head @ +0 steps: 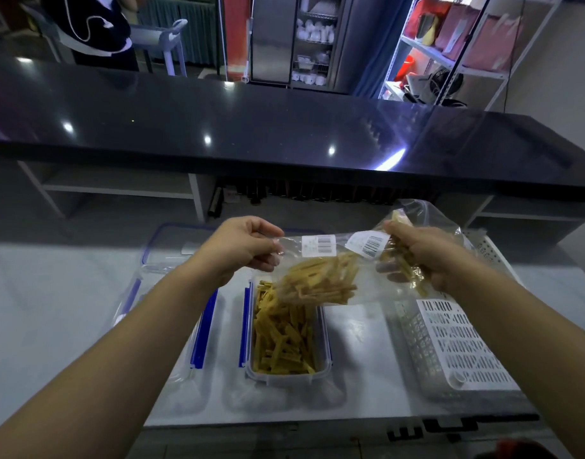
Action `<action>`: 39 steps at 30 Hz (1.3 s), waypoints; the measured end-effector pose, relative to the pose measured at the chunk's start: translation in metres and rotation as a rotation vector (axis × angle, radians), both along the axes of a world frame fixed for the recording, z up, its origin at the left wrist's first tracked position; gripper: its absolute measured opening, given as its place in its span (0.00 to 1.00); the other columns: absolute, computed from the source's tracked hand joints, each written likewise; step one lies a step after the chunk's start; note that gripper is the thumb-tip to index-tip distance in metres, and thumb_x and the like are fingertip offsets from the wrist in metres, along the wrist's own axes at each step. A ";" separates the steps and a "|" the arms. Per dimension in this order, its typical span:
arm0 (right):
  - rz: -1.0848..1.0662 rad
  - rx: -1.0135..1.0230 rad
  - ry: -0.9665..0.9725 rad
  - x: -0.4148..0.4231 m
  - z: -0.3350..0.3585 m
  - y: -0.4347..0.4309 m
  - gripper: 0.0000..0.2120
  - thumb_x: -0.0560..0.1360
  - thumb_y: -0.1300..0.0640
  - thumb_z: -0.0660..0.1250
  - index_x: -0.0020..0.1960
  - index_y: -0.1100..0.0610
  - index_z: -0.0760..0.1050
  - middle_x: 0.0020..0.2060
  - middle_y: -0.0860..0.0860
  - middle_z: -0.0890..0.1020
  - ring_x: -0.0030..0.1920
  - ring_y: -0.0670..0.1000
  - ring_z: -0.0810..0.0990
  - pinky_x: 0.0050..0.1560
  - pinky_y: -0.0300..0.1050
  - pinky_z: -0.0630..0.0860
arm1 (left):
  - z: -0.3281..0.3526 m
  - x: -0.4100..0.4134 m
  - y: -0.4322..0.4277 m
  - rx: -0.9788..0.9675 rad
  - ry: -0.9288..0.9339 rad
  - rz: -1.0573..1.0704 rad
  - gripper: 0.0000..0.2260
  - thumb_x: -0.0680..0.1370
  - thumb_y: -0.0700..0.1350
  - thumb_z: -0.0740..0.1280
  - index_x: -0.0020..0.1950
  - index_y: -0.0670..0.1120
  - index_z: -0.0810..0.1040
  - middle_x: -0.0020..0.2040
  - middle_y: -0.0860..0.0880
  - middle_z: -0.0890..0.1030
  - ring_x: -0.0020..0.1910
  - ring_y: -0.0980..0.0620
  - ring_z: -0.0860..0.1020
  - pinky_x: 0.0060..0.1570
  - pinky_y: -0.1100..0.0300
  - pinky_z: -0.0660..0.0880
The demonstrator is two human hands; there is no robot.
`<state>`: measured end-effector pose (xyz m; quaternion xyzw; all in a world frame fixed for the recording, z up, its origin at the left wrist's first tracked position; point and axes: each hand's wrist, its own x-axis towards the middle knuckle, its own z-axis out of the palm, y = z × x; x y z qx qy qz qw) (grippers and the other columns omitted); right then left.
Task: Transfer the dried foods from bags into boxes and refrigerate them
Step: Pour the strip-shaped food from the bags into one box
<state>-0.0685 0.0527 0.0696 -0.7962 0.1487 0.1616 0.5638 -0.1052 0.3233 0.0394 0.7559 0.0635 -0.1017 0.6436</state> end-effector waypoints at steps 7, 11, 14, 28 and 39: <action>0.020 -0.001 0.003 0.001 -0.004 0.005 0.15 0.76 0.49 0.67 0.48 0.63 0.78 0.40 0.61 0.84 0.32 0.57 0.83 0.36 0.49 0.80 | 0.000 0.002 0.006 0.016 0.009 -0.006 0.08 0.75 0.34 0.66 0.52 0.42 0.77 0.39 0.43 0.84 0.33 0.51 0.82 0.33 0.61 0.79; -0.030 -0.024 -0.007 -0.001 0.002 -0.008 0.16 0.76 0.49 0.67 0.48 0.63 0.77 0.41 0.62 0.84 0.34 0.58 0.83 0.35 0.48 0.80 | -0.002 0.004 -0.009 0.005 0.000 -0.058 0.07 0.75 0.35 0.67 0.51 0.43 0.77 0.41 0.43 0.84 0.34 0.51 0.82 0.33 0.62 0.78; -0.036 -0.013 -0.010 -0.003 0.002 -0.007 0.15 0.76 0.49 0.66 0.48 0.63 0.77 0.42 0.62 0.84 0.35 0.59 0.83 0.34 0.48 0.80 | 0.002 0.006 -0.007 -0.005 -0.030 -0.028 0.07 0.75 0.35 0.67 0.52 0.43 0.77 0.39 0.44 0.83 0.34 0.53 0.82 0.33 0.62 0.79; 0.016 -0.067 0.037 -0.011 0.007 -0.025 0.20 0.76 0.48 0.66 0.54 0.67 0.76 0.43 0.63 0.84 0.36 0.59 0.84 0.29 0.46 0.80 | -0.004 -0.012 -0.020 -0.044 -0.004 -0.048 0.07 0.74 0.35 0.67 0.52 0.42 0.77 0.42 0.41 0.84 0.36 0.50 0.83 0.34 0.62 0.79; 0.083 -0.042 0.120 -0.017 0.001 -0.019 0.20 0.75 0.47 0.66 0.53 0.65 0.76 0.40 0.61 0.84 0.33 0.57 0.84 0.27 0.44 0.79 | -0.012 -0.037 -0.010 -0.064 0.022 -0.013 0.08 0.74 0.35 0.68 0.52 0.41 0.77 0.39 0.42 0.85 0.35 0.50 0.83 0.34 0.62 0.79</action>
